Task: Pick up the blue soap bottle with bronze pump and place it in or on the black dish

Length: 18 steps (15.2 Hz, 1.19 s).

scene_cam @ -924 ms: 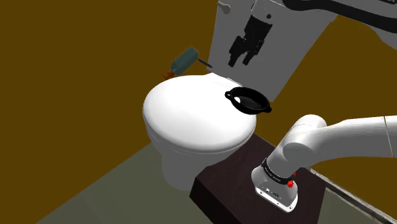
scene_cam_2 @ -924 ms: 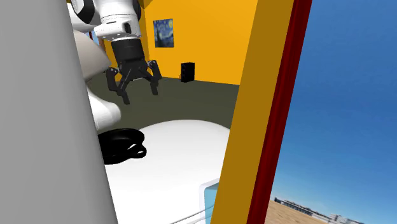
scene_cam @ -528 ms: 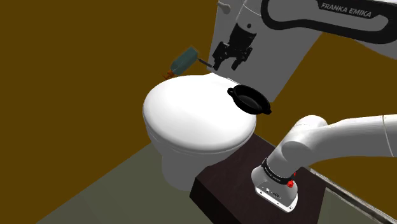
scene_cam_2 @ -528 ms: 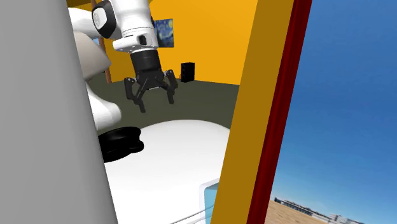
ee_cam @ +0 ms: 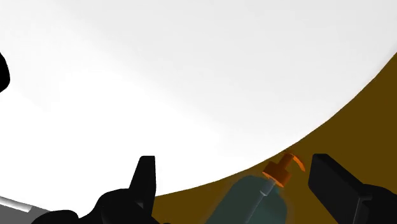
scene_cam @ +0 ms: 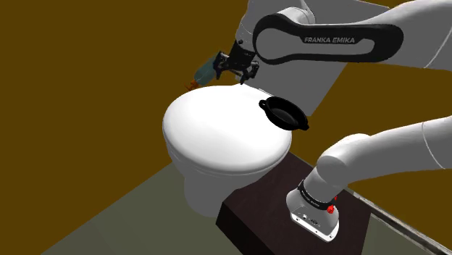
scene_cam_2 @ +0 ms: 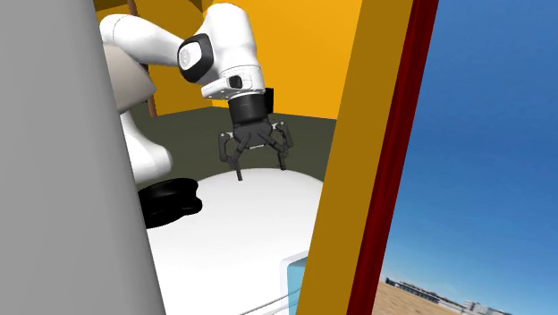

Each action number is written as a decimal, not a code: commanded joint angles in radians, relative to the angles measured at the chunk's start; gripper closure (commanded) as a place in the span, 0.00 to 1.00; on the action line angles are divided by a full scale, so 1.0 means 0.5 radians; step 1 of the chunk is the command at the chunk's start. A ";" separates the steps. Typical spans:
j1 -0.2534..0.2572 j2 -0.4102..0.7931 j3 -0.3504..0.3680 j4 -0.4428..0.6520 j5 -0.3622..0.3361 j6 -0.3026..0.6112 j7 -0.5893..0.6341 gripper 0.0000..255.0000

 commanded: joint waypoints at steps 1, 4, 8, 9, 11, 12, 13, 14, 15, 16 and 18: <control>-0.126 0.142 0.150 0.070 -0.092 0.128 0.292 0.00; -0.345 0.347 0.377 0.190 -0.294 0.256 0.730 0.00; -0.656 0.666 0.687 0.416 -0.705 0.304 1.385 0.00; -0.725 0.758 0.760 0.485 -0.833 0.288 1.560 0.00; -0.828 0.963 0.880 0.636 -1.117 0.215 1.914 0.00; -0.854 1.074 0.921 0.718 -1.263 0.159 2.086 0.00; -0.860 1.187 0.946 0.802 -1.406 0.093 2.249 0.00; -0.842 1.297 0.948 0.888 -1.537 0.020 2.399 0.00; -0.822 1.317 0.932 0.906 -1.560 0.006 2.428 0.00; -0.817 1.337 0.921 0.903 -1.583 0.019 2.440 0.00; -0.815 1.378 0.907 0.899 -1.629 0.042 2.465 0.00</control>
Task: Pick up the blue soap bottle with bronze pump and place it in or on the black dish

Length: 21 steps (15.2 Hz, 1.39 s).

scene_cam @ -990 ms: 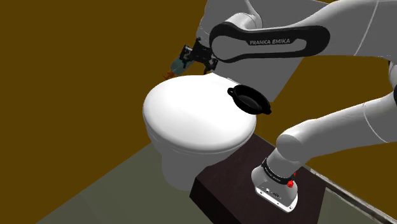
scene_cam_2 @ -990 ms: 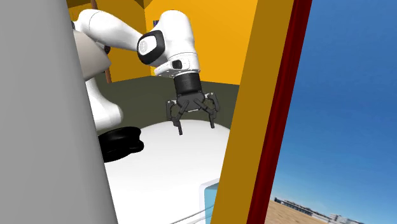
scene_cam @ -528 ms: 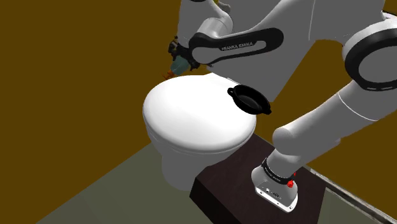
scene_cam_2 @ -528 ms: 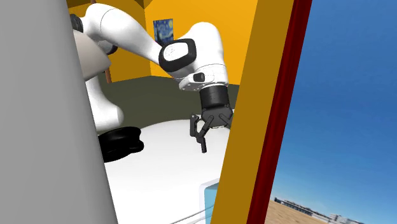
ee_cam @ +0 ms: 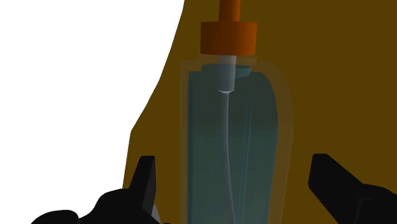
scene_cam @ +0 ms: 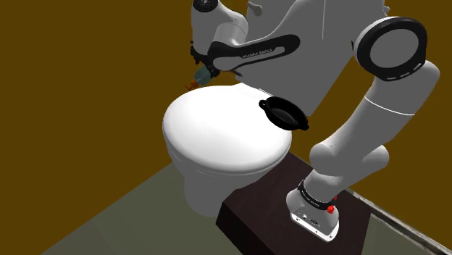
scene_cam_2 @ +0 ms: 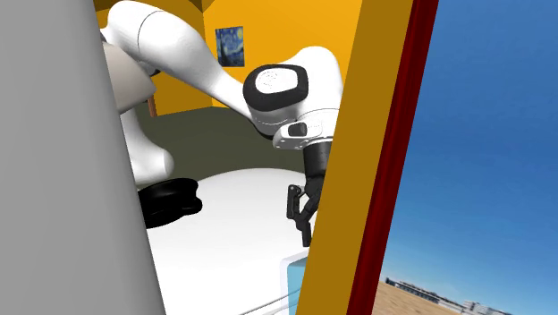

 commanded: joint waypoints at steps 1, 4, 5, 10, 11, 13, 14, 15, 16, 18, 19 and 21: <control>0.003 0.044 -0.014 0.000 -0.053 0.019 0.036 0.00; 0.003 0.122 -0.034 0.000 -0.140 0.056 0.081 0.00; 0.002 0.122 -0.033 0.000 -0.140 0.056 0.082 0.00; -0.004 0.123 -0.027 0.000 -0.142 0.055 0.082 0.00; -0.004 0.123 -0.026 0.000 -0.142 0.055 0.082 0.00; -0.013 0.091 -0.021 -0.014 -0.112 0.057 0.067 1.00; -0.005 0.120 -0.022 0.023 -0.127 0.035 0.063 1.00; 0.002 0.128 -0.019 0.038 -0.131 0.022 0.066 1.00; 0.003 0.125 -0.017 0.042 -0.127 0.016 0.063 1.00; -0.003 0.147 -0.029 0.047 -0.149 0.030 0.060 1.00; -0.011 0.121 -0.025 0.035 -0.125 0.032 0.047 1.00; -0.014 0.101 -0.021 0.018 -0.110 0.039 0.047 1.00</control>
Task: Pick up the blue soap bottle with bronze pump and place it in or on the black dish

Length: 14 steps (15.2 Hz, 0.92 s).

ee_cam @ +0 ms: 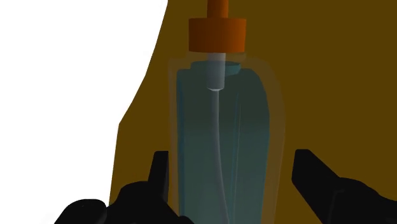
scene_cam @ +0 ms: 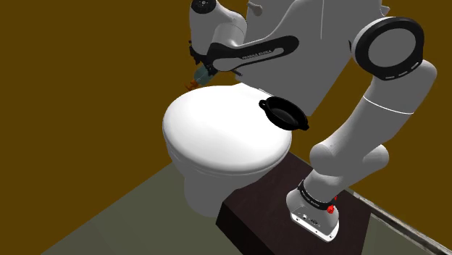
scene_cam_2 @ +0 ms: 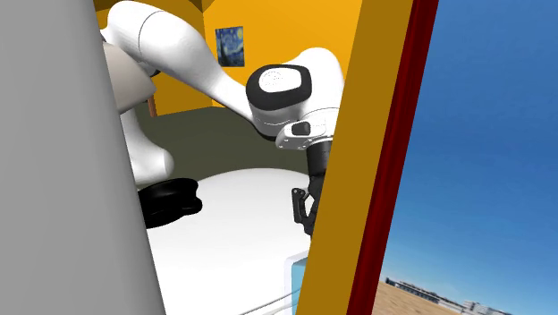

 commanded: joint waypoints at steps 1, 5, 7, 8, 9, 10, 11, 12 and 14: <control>-0.019 0.085 -0.033 -0.032 -0.035 0.061 0.036 1.00; -0.034 0.042 -0.015 0.026 0.041 0.004 -0.046 1.00; -0.041 0.024 -0.006 0.058 0.075 -0.027 -0.084 1.00; -0.044 0.015 -0.002 0.074 0.092 -0.043 -0.103 1.00; -0.047 0.007 0.002 0.091 0.107 -0.059 -0.122 1.00; -0.049 -0.001 0.005 0.109 0.123 -0.076 -0.141 1.00; -0.051 -0.008 0.008 0.127 0.137 -0.093 -0.159 1.00; -0.051 -0.015 0.010 0.146 0.151 -0.110 -0.177 1.00; -0.049 -0.027 0.011 0.185 0.178 -0.146 -0.212 1.00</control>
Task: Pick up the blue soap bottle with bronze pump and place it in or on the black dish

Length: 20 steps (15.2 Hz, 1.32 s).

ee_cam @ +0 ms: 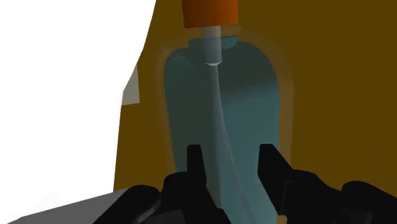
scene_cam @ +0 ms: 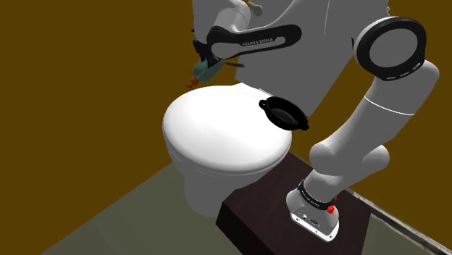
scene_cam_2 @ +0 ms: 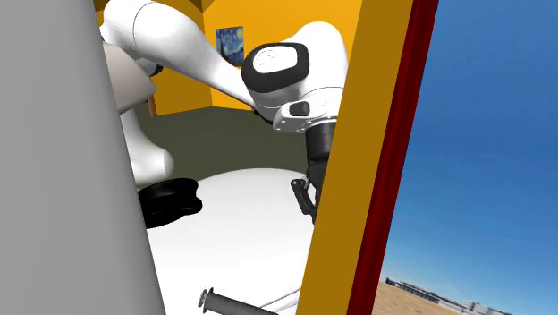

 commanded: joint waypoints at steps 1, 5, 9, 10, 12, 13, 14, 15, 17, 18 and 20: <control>0.002 0.000 -0.003 0.067 -0.017 -0.034 -0.026 1.00; 0.005 -0.014 0.002 0.154 0.025 -0.112 -0.090 1.00; 0.012 -0.025 0.010 0.199 0.076 -0.166 -0.126 1.00; 0.013 -0.025 0.010 0.199 0.076 -0.166 -0.126 0.00; 0.008 -0.036 0.029 0.126 0.183 -0.108 -0.123 0.00; 0.006 -0.040 0.039 0.091 0.237 -0.079 -0.122 0.00; 0.005 -0.045 0.050 0.056 0.290 -0.051 -0.122 0.00; 0.005 -0.048 0.062 0.023 0.343 -0.023 -0.123 0.00; 0.008 -0.054 0.085 -0.042 0.450 0.032 -0.126 0.00; 0.008 -0.055 0.099 -0.073 0.503 0.059 -0.128 0.00; 0.013 -0.037 0.107 -0.109 0.530 0.101 -0.117 0.00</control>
